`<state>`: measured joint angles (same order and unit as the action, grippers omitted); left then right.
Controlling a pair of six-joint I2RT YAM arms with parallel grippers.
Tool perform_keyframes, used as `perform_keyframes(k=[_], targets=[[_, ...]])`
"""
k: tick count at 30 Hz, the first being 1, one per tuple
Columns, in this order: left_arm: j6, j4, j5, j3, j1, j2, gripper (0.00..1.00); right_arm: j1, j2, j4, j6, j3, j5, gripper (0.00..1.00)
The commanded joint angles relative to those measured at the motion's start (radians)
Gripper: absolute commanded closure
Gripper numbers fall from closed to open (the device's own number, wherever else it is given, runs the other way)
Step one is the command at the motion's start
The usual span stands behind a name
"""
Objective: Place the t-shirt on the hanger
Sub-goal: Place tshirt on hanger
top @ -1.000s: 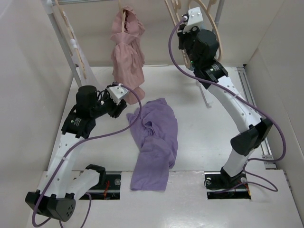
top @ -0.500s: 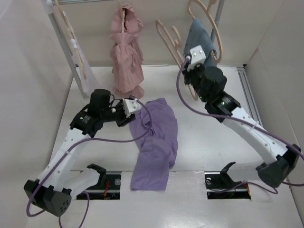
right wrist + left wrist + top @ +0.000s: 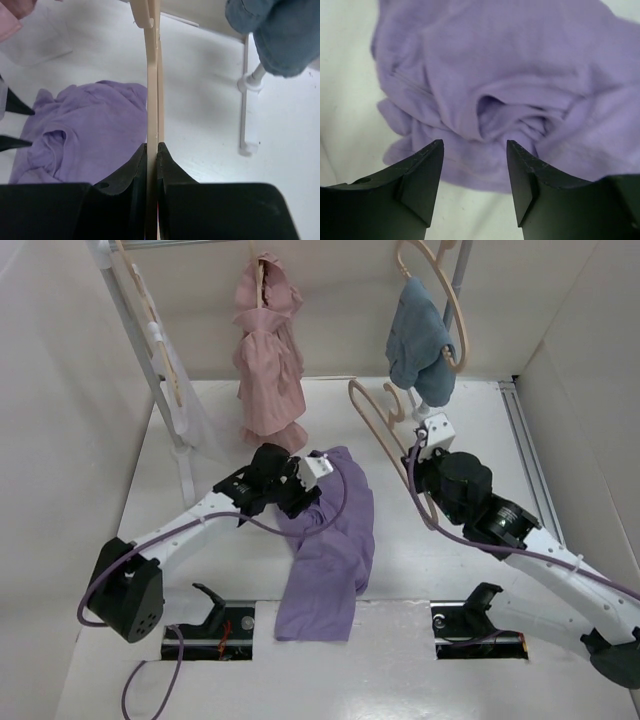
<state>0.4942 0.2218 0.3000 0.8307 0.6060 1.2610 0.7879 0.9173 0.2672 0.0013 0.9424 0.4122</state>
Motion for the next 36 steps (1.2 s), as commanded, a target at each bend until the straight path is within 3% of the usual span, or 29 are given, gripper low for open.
perform_keyframes(k=[1, 6, 12, 16, 22, 26, 27, 29, 30, 36], targets=[[-0.135, -0.194, -0.085, -0.004, 0.000, 0.026, 0.50, 0.011, -0.063, 0.035, 0.094, -0.017, 0.062, 1.00], [-0.149, -0.219, -0.033, -0.013, 0.000, 0.090, 0.42, 0.020, -0.095, 0.061, 0.140, -0.053, 0.062, 1.00], [-0.042, -0.228, -0.090, -0.031, 0.009, 0.135, 0.42, 0.020, -0.142, 0.075, 0.151, -0.083, 0.062, 1.00], [-0.003, -0.242, -0.140, -0.051, 0.009, 0.146, 0.54, 0.020, -0.143, 0.095, 0.151, -0.083, 0.062, 1.00], [-0.039, -0.199, -0.130, -0.010, 0.009, 0.234, 0.46, 0.030, -0.152, 0.095, 0.131, -0.083, 0.030, 1.00], [-0.039, -0.202, -0.110, -0.008, 0.009, 0.253, 0.53, 0.030, -0.152, 0.115, 0.118, -0.093, 0.004, 1.00], [-0.039, -0.217, -0.110, -0.018, 0.009, 0.242, 0.62, 0.030, -0.152, 0.128, 0.118, -0.093, -0.007, 1.00], [-0.061, -0.187, -0.110, -0.001, 0.009, 0.230, 0.96, 0.030, -0.152, 0.164, 0.108, -0.077, -0.022, 1.00], [-0.077, -0.187, -0.110, 0.016, 0.009, 0.230, 1.00, 0.030, -0.152, 0.164, 0.108, -0.068, -0.023, 1.00], [-0.063, 0.071, 0.092, 0.180, -0.081, 0.195, 1.00, 0.097, -0.170, 0.342, 0.082, 0.045, -0.171, 1.00]])
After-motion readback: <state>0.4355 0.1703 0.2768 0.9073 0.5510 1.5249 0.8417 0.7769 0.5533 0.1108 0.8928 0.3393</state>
